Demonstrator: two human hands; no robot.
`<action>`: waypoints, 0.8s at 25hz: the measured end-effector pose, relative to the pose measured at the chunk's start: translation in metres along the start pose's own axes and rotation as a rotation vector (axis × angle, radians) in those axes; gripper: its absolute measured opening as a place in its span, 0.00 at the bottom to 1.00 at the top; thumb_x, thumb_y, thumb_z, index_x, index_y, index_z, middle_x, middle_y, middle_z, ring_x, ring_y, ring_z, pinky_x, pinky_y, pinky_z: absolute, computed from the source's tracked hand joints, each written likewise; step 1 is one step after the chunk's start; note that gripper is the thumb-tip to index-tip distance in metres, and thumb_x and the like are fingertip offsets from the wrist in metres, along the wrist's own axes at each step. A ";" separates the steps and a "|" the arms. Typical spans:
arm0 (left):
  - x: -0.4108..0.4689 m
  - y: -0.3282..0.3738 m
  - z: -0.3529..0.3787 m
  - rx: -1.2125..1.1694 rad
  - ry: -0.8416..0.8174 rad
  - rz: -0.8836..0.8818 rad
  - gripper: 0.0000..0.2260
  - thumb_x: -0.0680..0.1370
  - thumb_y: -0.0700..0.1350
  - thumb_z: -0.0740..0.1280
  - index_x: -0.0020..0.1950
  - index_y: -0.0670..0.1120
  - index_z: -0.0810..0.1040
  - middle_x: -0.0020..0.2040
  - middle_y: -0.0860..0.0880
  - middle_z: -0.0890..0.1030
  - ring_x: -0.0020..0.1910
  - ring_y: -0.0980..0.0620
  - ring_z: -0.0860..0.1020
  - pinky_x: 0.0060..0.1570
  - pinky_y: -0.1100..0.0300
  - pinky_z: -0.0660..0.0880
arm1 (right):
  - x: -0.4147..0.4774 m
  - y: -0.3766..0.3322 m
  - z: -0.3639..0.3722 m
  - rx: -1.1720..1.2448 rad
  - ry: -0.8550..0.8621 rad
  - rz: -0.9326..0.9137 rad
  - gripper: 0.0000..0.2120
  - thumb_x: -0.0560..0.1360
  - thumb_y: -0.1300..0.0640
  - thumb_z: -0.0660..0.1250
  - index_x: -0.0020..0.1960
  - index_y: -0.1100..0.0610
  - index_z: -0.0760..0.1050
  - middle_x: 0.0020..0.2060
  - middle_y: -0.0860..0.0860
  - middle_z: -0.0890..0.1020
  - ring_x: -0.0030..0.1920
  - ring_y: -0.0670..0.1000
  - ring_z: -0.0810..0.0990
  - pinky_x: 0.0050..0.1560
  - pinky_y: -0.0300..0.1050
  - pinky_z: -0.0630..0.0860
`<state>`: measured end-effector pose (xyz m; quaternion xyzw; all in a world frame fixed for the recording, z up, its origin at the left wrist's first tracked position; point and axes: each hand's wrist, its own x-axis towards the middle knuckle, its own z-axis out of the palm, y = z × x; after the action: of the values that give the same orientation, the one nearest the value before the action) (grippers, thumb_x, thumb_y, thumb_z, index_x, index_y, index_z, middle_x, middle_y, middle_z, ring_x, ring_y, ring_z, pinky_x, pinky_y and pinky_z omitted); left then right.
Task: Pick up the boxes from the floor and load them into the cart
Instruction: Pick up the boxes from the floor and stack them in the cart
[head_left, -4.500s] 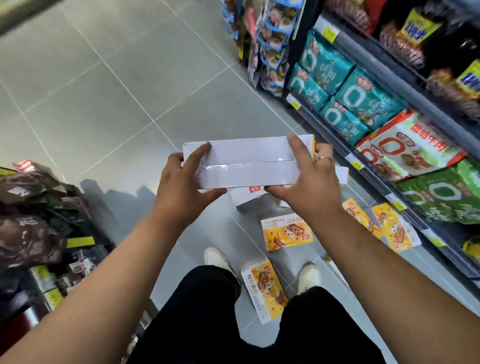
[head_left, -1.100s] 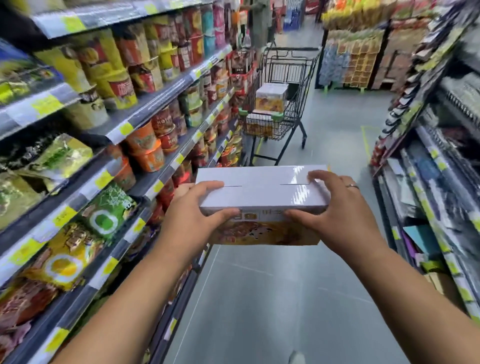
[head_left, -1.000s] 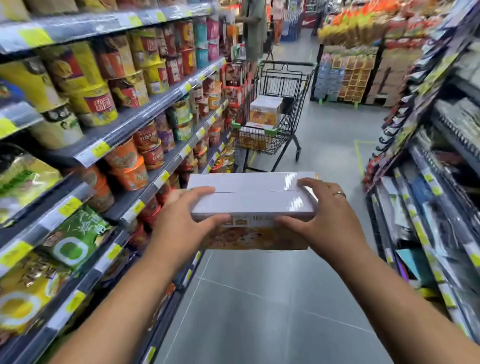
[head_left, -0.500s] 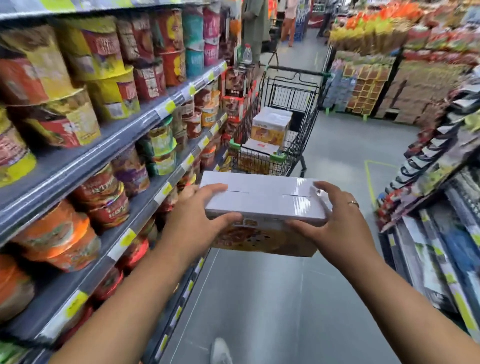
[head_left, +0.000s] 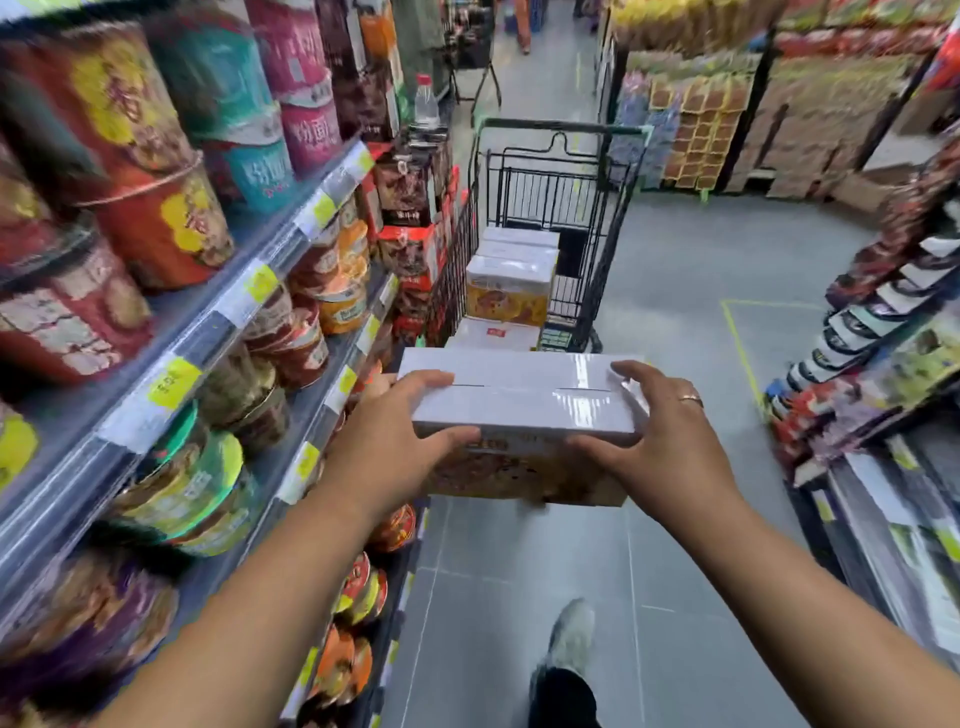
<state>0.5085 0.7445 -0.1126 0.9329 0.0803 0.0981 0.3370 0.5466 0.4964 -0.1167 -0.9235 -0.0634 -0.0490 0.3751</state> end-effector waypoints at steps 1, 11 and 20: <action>0.026 -0.002 0.008 0.004 -0.006 -0.001 0.25 0.68 0.59 0.75 0.63 0.61 0.74 0.61 0.51 0.72 0.60 0.50 0.72 0.58 0.57 0.70 | 0.027 0.008 0.007 -0.004 -0.004 0.002 0.37 0.63 0.44 0.78 0.68 0.40 0.66 0.61 0.51 0.70 0.62 0.52 0.72 0.53 0.46 0.70; 0.270 -0.015 0.069 0.102 -0.060 -0.129 0.26 0.69 0.59 0.75 0.64 0.61 0.71 0.62 0.52 0.70 0.61 0.49 0.71 0.53 0.60 0.67 | 0.292 0.049 0.068 0.013 -0.151 -0.015 0.38 0.63 0.48 0.79 0.69 0.42 0.66 0.62 0.52 0.65 0.61 0.55 0.73 0.53 0.43 0.69; 0.444 -0.084 0.135 0.173 -0.213 -0.176 0.25 0.67 0.58 0.76 0.61 0.62 0.71 0.60 0.51 0.68 0.59 0.45 0.73 0.53 0.55 0.73 | 0.439 0.088 0.162 -0.019 -0.224 0.145 0.39 0.65 0.47 0.78 0.71 0.43 0.64 0.67 0.53 0.61 0.64 0.57 0.71 0.62 0.48 0.72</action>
<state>0.9629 0.8217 -0.2114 0.9530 0.1339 -0.0385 0.2692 1.0002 0.5822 -0.2325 -0.9288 -0.0378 0.0812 0.3595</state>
